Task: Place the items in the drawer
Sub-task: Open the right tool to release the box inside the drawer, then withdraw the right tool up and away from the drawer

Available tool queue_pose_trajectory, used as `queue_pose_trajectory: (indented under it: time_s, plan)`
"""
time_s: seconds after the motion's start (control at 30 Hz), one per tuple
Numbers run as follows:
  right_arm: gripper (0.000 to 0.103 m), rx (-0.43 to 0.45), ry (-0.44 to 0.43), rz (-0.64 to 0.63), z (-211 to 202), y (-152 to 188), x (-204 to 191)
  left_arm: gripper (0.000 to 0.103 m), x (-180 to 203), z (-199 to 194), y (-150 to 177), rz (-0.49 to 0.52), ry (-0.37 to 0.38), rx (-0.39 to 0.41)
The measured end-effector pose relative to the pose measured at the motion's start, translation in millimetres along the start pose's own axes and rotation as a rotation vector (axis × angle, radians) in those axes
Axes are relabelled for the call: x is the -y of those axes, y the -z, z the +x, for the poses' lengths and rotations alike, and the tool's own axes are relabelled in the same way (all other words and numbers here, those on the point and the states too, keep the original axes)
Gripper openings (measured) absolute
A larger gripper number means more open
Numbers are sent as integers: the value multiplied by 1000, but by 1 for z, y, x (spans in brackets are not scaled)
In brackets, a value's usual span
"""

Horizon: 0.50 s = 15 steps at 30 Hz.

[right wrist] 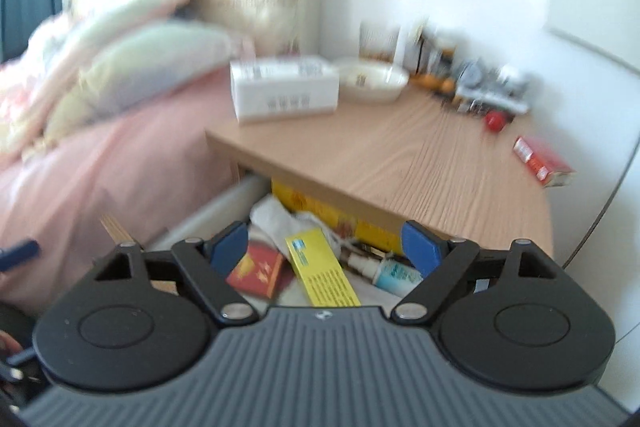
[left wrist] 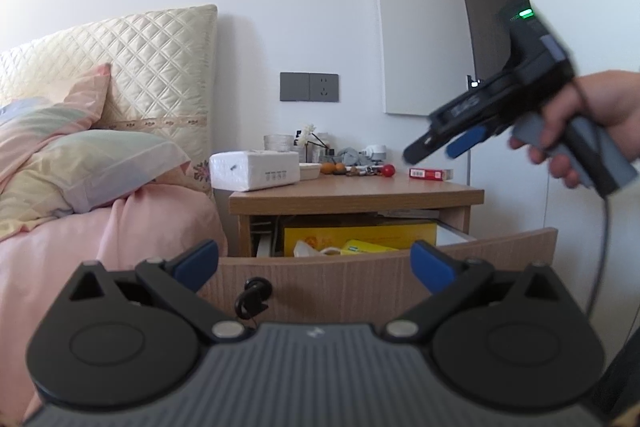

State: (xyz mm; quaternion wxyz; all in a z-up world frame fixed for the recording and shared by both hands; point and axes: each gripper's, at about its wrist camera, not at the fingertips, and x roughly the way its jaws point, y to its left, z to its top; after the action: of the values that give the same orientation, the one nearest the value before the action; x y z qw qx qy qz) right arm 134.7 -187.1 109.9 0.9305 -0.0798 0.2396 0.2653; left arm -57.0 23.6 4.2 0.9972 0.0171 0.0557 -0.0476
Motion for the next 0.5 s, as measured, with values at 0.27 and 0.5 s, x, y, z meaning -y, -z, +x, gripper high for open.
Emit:
queue_pose_trajectory:
  time_s: [0.27,0.5]
  plan:
    - [86,151,-35,83,-63,46,-26,103,1,-5,0,-12,2,4]
    - [86,204,13,166,-79,90,-36,103,1,-10,0,-7,-3,20]
